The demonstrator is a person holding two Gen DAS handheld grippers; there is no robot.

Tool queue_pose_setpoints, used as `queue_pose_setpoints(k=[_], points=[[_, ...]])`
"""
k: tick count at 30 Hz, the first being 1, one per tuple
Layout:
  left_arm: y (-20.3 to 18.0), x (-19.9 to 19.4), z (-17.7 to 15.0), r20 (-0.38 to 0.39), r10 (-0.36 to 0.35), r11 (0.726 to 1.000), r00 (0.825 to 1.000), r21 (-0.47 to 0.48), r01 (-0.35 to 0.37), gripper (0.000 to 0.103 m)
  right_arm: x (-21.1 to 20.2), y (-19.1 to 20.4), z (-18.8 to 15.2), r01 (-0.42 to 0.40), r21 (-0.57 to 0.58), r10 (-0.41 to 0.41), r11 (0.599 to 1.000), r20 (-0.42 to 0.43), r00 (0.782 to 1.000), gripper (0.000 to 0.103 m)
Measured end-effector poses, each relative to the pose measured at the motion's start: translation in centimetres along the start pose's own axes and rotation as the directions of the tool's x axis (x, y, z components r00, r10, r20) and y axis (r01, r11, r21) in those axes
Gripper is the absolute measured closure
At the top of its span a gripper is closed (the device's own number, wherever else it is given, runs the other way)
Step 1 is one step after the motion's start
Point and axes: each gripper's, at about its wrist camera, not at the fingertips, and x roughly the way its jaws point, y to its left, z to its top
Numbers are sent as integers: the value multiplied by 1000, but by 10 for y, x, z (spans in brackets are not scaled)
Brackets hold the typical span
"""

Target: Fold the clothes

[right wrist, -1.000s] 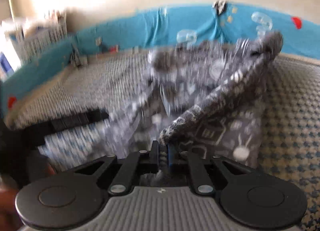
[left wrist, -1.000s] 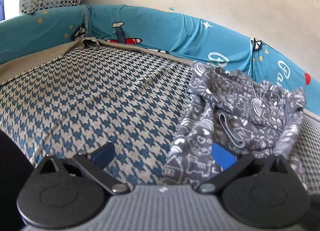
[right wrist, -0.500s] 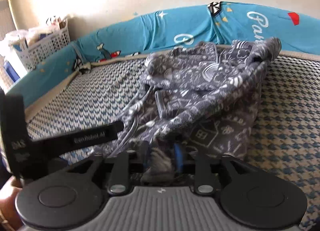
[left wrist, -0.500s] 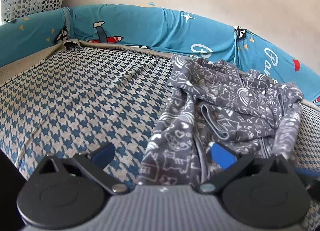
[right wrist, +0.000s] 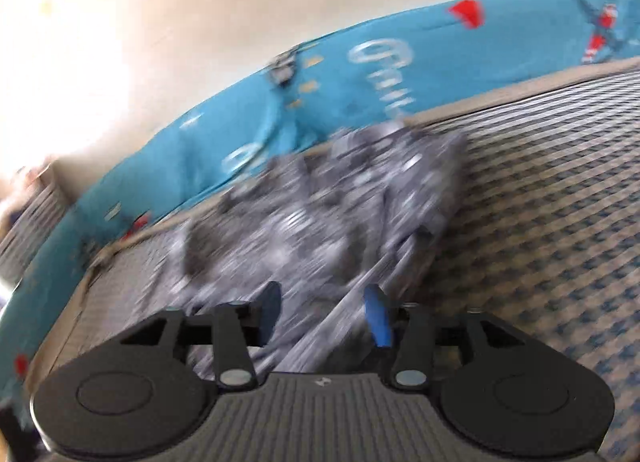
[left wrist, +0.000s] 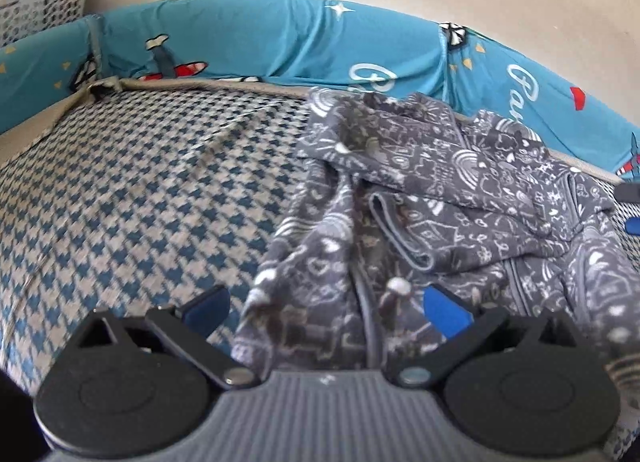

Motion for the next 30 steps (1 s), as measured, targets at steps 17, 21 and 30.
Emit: queue_pose_setpoints(k=[17,21,30], points=[[-15,29,53,6,-142,968,990,208,138,0,80,-107,38,123,442,-70,888,-134,989,48],[-14,39,65,8,-160,966,987,207,155,0,96,-114,38,101,471,-49,876,-122,991,47],[-14,57,80,23,-165,974,986,164,159,0,125,-94,44,94,315,-93,944,-18,996,66]])
